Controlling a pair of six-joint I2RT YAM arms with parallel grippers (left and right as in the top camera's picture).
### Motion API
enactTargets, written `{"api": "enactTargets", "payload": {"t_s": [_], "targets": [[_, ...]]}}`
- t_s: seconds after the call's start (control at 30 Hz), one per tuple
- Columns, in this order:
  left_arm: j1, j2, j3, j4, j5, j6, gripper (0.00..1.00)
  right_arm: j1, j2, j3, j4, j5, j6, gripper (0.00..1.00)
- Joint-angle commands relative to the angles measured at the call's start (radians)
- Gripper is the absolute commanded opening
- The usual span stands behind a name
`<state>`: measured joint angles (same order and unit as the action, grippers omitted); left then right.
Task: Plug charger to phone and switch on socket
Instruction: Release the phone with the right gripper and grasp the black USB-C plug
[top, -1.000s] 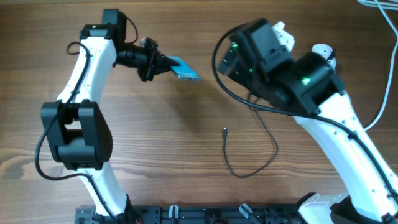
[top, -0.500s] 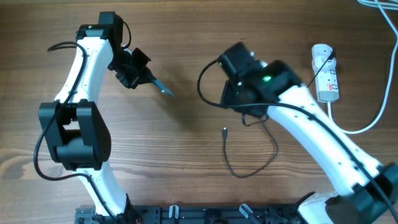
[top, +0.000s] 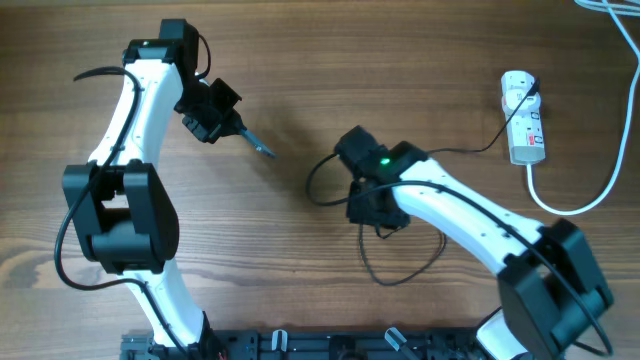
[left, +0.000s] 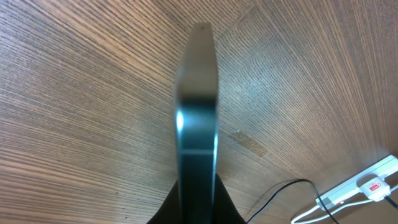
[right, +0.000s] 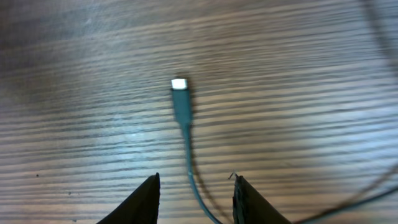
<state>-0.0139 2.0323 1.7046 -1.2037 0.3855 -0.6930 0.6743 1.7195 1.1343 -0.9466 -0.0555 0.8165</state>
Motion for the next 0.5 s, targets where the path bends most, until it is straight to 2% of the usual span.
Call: {"api": "enactTargets", "payload": {"t_s": [0.0, 0.23, 0.3, 0.47], "targets": [[-0.006, 0.005, 0.014, -0.001, -0.006, 0.013, 0.04, 0.027, 0.066, -0.006, 0.025, -0.014, -0.002, 0.40], [-0.006, 0.005, 0.014, -0.002, -0.006, 0.013, 0.04, 0.034, 0.137, -0.009, 0.056, -0.013, -0.005, 0.40], [-0.006, 0.005, 0.014, -0.002, -0.006, 0.013, 0.04, 0.034, 0.147, -0.011, 0.064, -0.013, -0.006, 0.34], [-0.006, 0.005, 0.014, -0.005, -0.006, 0.013, 0.04, 0.034, 0.160, -0.011, 0.071, -0.010, -0.057, 0.31]]}}
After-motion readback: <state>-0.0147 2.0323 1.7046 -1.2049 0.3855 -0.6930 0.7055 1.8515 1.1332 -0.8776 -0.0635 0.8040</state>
